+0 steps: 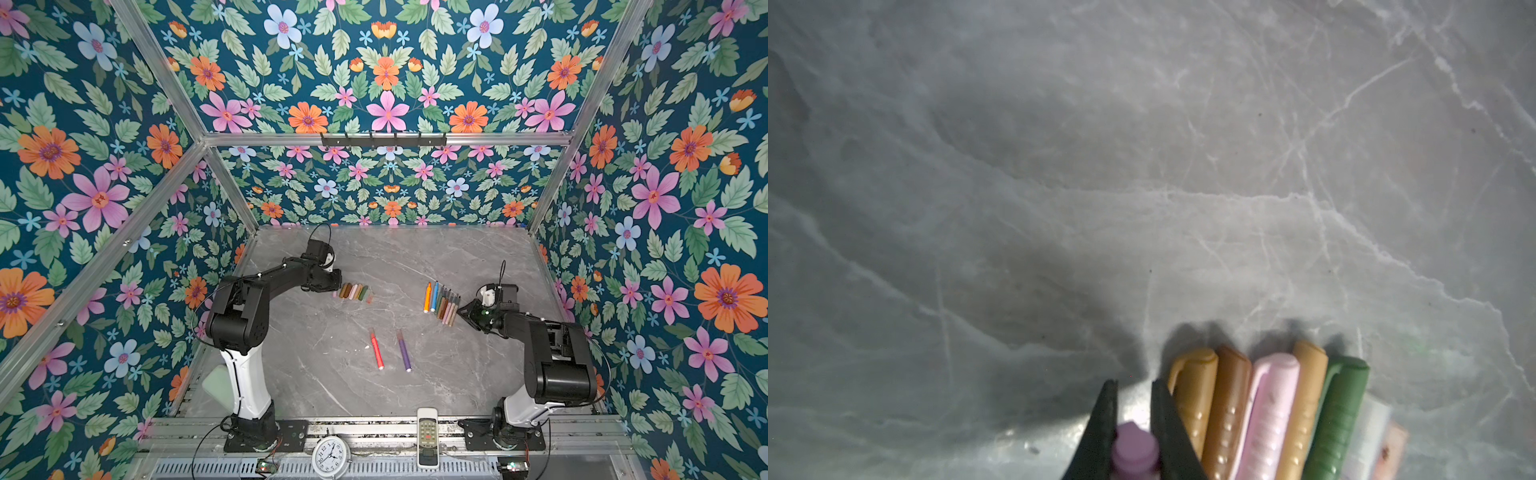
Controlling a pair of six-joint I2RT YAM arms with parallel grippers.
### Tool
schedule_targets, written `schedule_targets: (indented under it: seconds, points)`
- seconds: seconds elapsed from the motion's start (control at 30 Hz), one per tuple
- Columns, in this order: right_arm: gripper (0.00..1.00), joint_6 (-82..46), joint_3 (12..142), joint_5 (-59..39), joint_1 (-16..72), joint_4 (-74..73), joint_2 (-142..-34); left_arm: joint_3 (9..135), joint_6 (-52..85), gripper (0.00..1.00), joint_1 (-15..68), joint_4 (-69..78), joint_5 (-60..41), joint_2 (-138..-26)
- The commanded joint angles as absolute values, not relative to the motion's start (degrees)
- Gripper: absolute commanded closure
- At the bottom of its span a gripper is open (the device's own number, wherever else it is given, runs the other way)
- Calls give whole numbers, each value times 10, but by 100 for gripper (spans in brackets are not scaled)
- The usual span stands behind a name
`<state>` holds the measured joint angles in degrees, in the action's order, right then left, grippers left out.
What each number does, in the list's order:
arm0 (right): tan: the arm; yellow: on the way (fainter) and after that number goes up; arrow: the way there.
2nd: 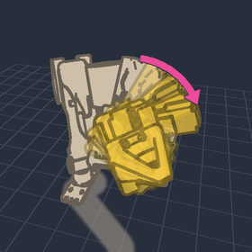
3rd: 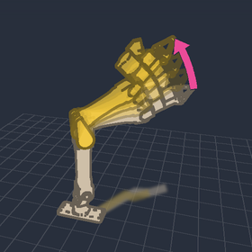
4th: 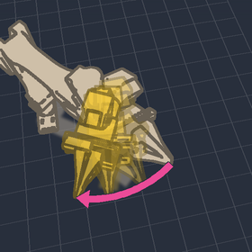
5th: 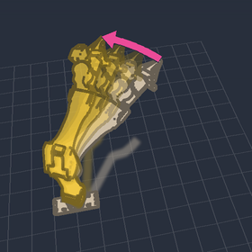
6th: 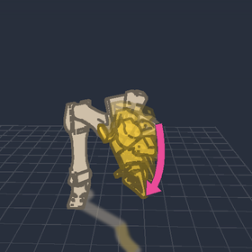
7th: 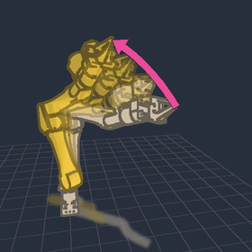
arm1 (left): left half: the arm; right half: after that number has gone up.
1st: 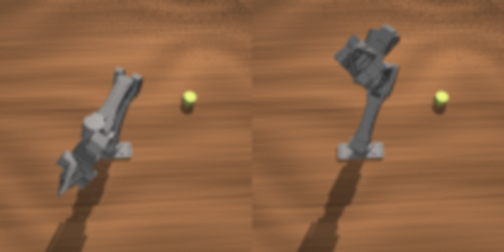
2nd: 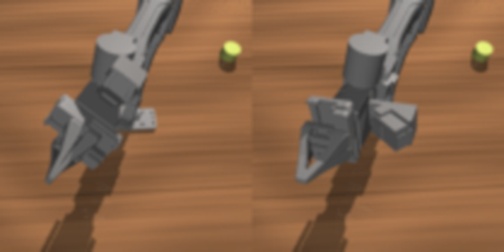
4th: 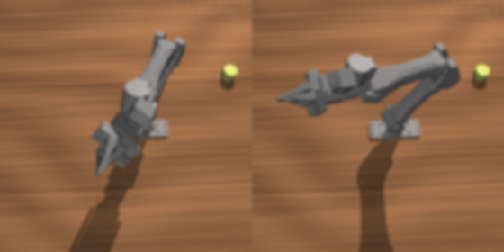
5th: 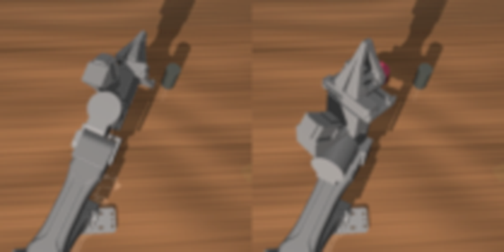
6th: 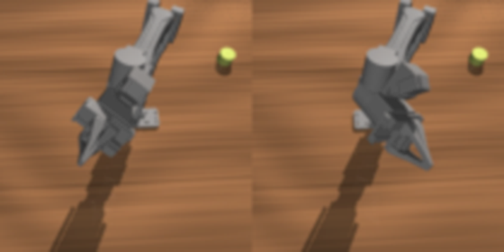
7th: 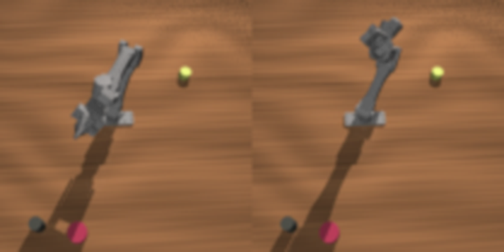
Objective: Open the pen caps
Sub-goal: 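Lower the pink cap at the end of the cap row with the left gripper, then open the left gripper to release the pink cap and lift away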
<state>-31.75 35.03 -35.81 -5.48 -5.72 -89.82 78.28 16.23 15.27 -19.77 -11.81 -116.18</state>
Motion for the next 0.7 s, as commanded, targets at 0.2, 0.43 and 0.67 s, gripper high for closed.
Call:
schedule_targets:
  seconds: [0.2,0.43,0.67]
  points:
    - [73,-314,352,-367,-55,-63,-900,793,168,79,150,-189,-132,-1173]
    - [73,-314,353,-368,-55,-63,-901,791,171,75,150,-189,-134,-1168]
    - [73,-314,353,-369,-55,-63,-902,786,180,72,149,-182,-151,-1153]
